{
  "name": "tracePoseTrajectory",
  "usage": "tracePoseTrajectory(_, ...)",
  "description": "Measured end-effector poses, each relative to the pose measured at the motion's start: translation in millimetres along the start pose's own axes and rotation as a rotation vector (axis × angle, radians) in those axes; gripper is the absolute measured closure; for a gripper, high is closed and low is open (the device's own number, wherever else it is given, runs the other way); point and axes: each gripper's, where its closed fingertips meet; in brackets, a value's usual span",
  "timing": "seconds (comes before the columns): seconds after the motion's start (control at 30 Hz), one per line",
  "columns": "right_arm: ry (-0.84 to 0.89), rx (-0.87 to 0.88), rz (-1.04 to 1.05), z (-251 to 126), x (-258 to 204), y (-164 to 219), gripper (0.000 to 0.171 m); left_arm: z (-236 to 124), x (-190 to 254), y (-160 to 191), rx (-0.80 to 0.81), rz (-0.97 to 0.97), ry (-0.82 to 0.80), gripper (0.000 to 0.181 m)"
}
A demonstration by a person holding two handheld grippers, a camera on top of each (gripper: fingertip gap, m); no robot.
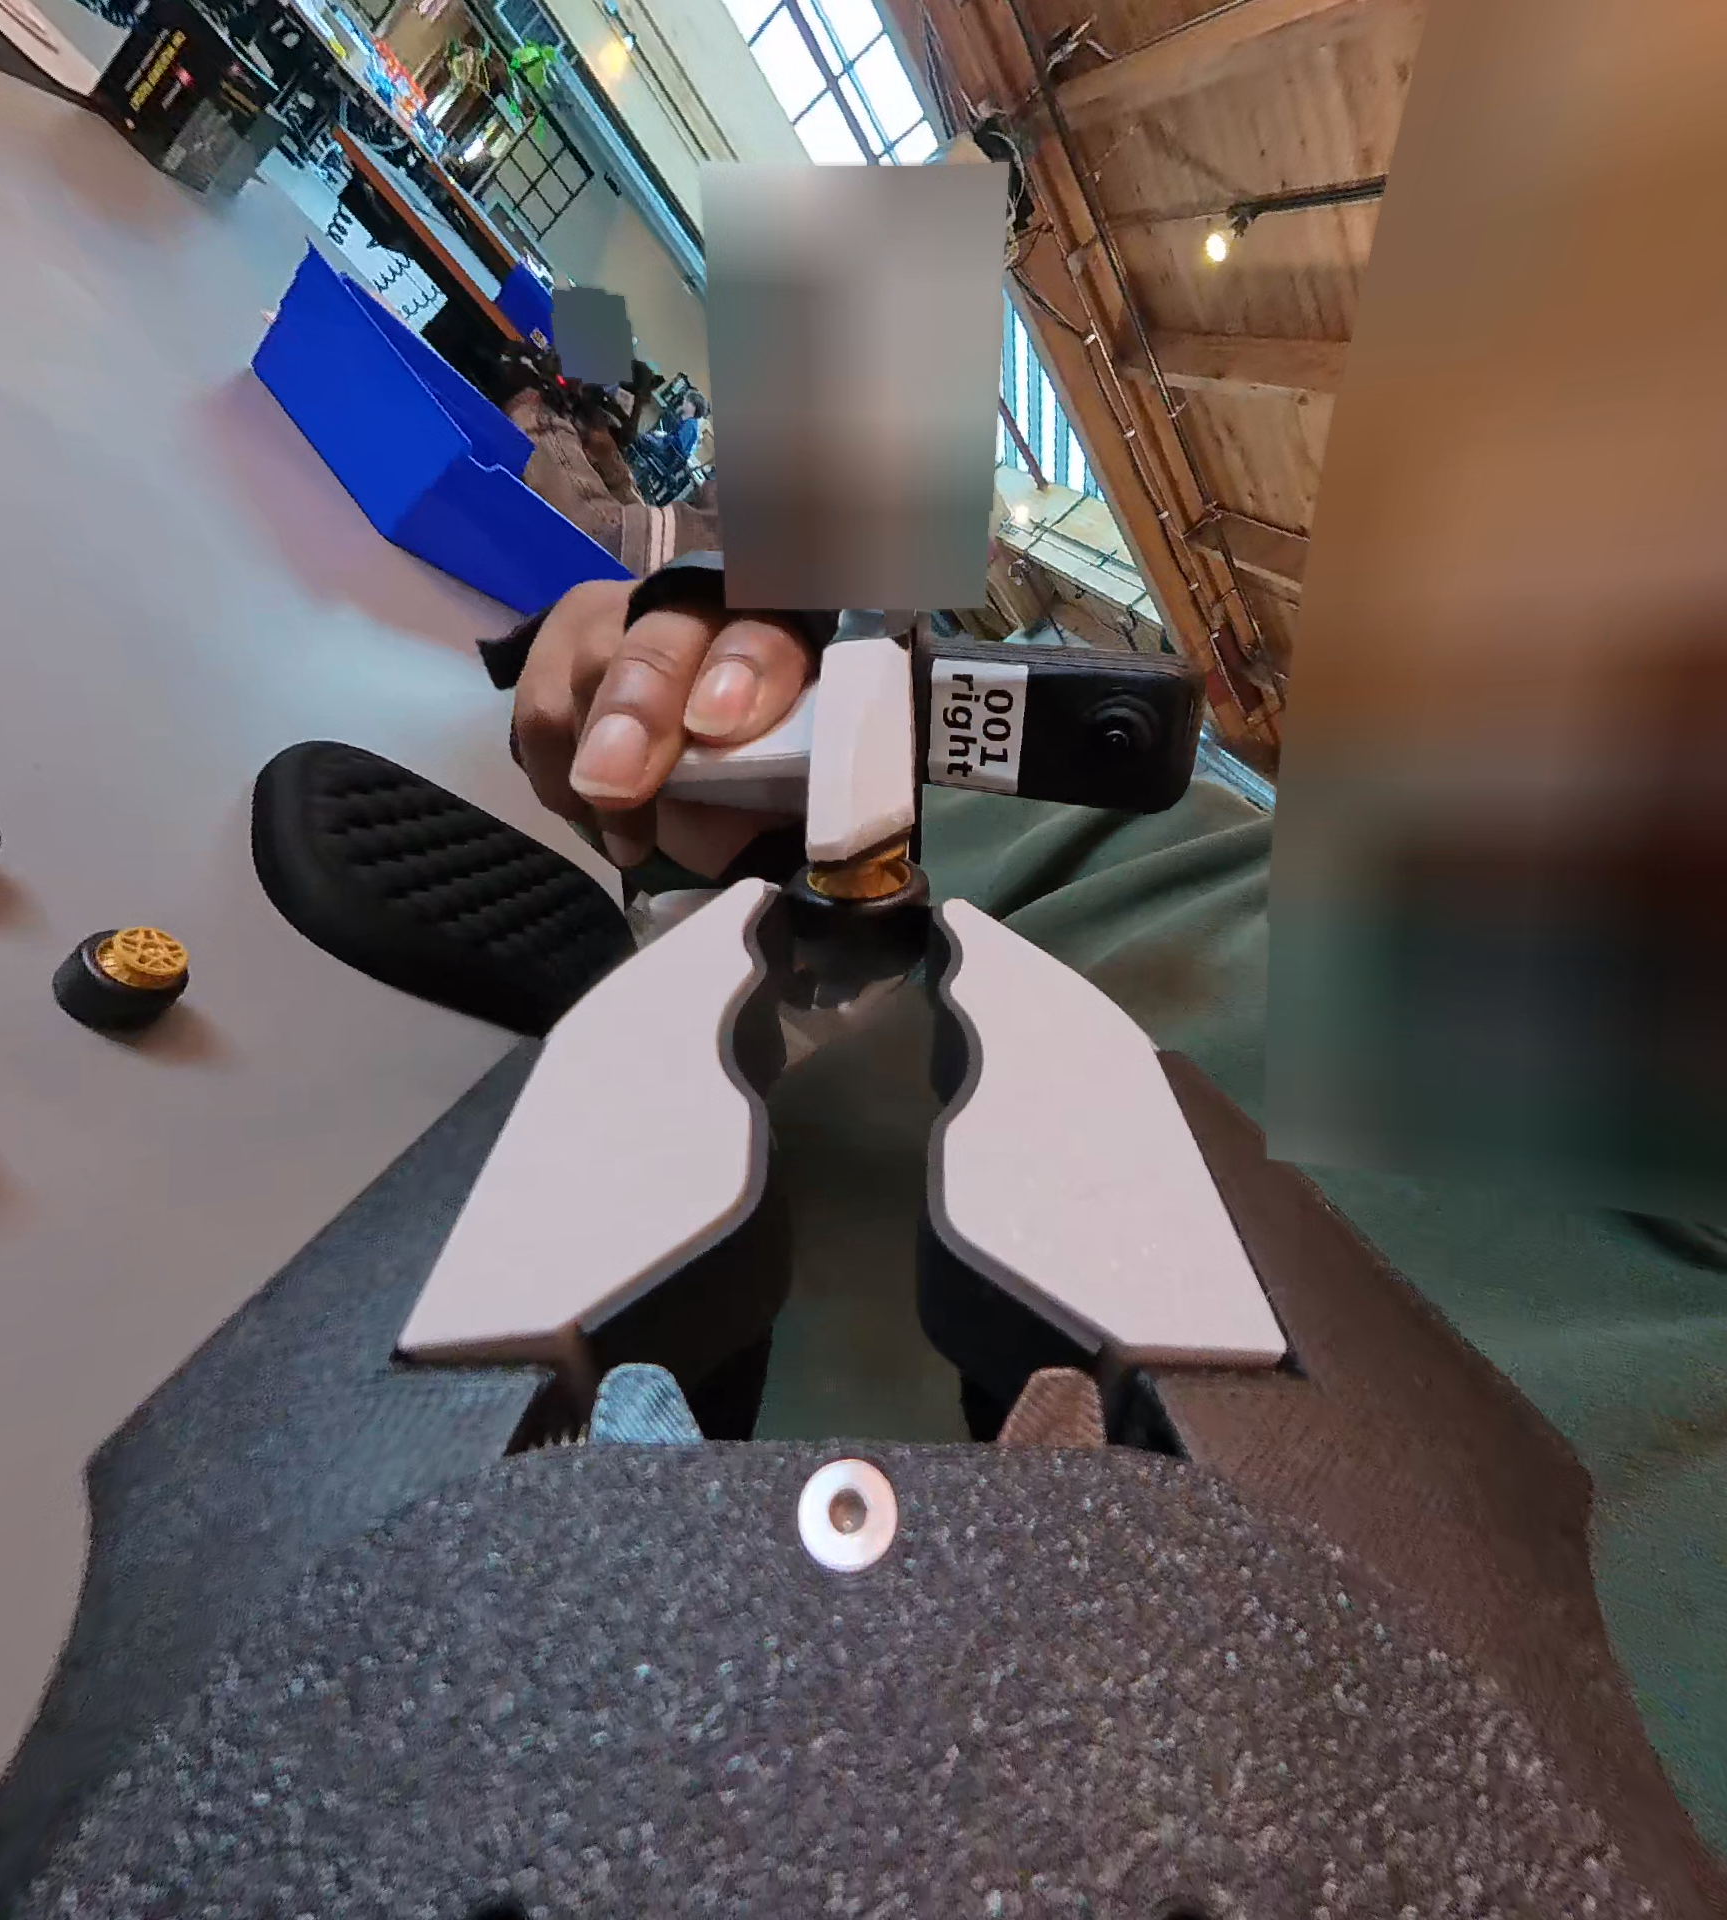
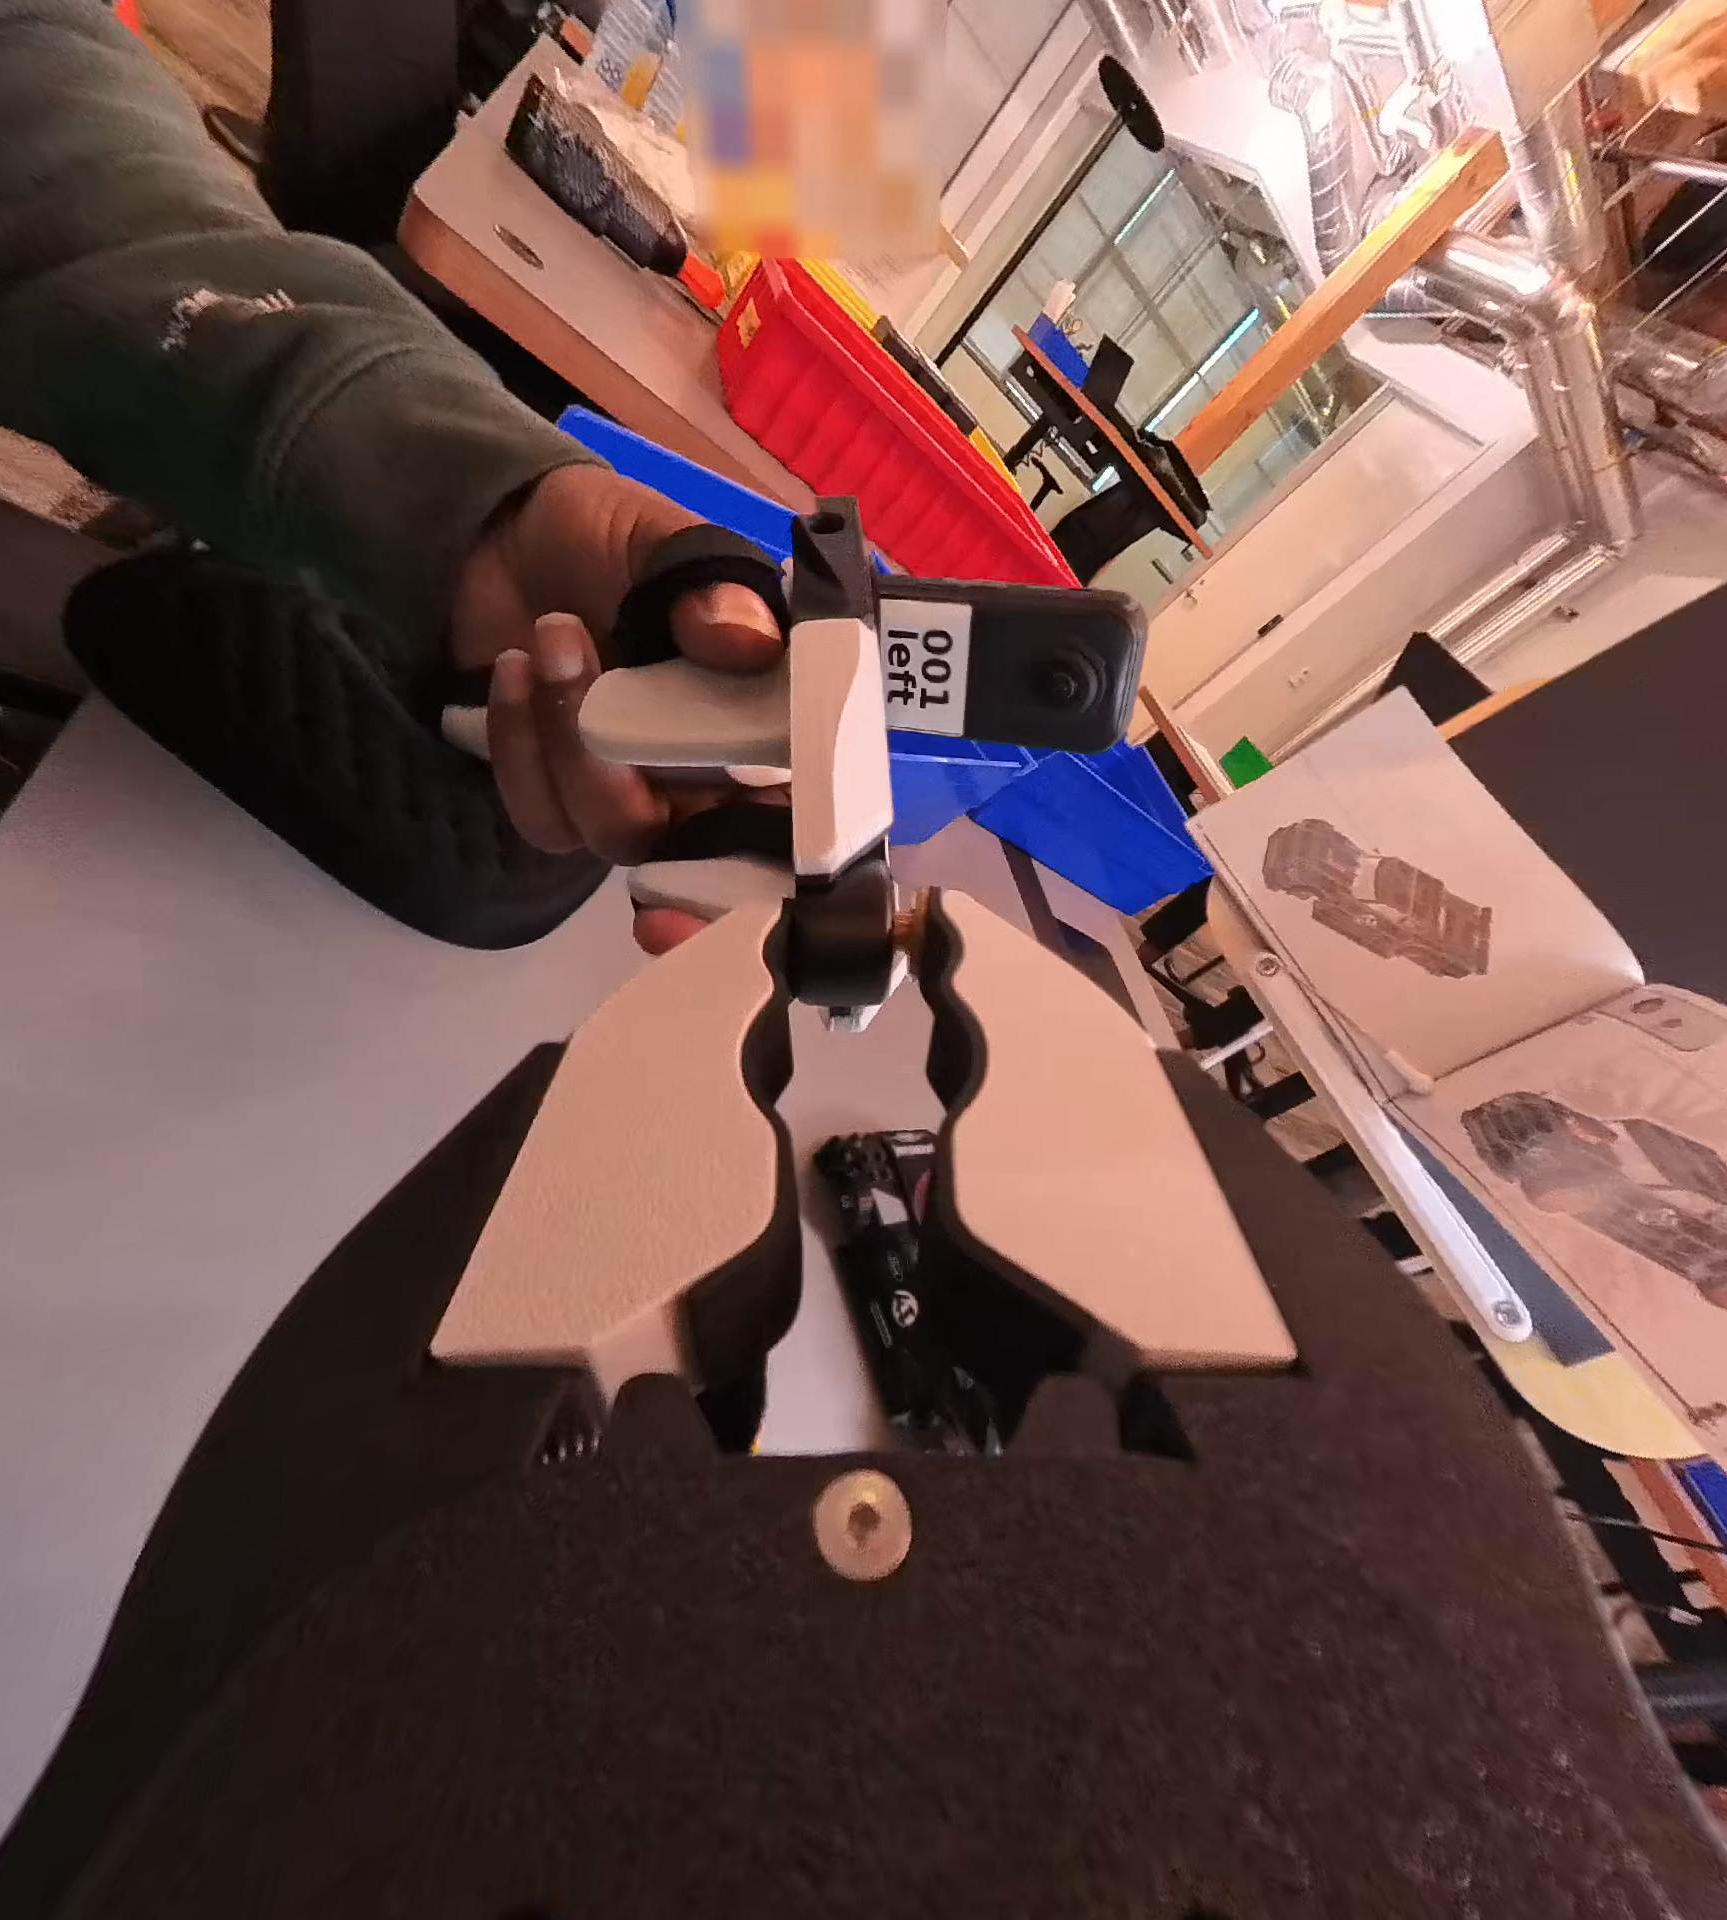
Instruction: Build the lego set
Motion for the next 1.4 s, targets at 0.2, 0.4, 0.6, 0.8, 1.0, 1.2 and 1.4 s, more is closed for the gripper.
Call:
tracePoseTrajectory(0.2,-0.023,-0.011,0.018,2.8,-2.7,5.7,0.149,-1.6,-5.6,2.0,-0.039,-0.046,-0.035,0.157)
tracePoseTrajectory(0.4,0.022,-0.002,0.139,3.6,8.3,15.2,0.149,-1.8,-14.6,-7.8,0.024,-0.061,-0.044,0.156)
tracePoseTrajectory(0.6,0.157,-0.009,0.162,1.3,25.8,22.9,0.148,1.7,-22.6,-26.4,0.229,0.083,-0.131,0.155)
tracePoseTrajectory(0.8,0.191,0.024,0.126,-2.8,28.8,15.4,0.149,5.8,-17.8,-28.5,0.261,0.252,-0.259,0.155)
tracePoseTrajectory(1.0,0.191,0.063,0.074,-4.5,28.3,5.1,0.149,6.3,-9.2,-26.7,0.172,0.301,-0.299,0.155)
tracePoseTrajectory(1.2,0.175,0.096,0.153,-1.9,28.9,7.3,0.149,4.3,-12.0,-27.7,0.114,0.245,-0.315,0.155)
tracePoseTrajectory(1.4,0.163,0.09,0.226,2.5,29.0,13.1,0.149,0.9,-17.8,-28.7,0.117,0.181,-0.278,0.155)
Point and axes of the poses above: each gripper's, where its closed fingertips meet, z out along the fingers, y out of its underside, x = y × z across the jaws, and after that the axes turned 6 degrees about -y, right-handed
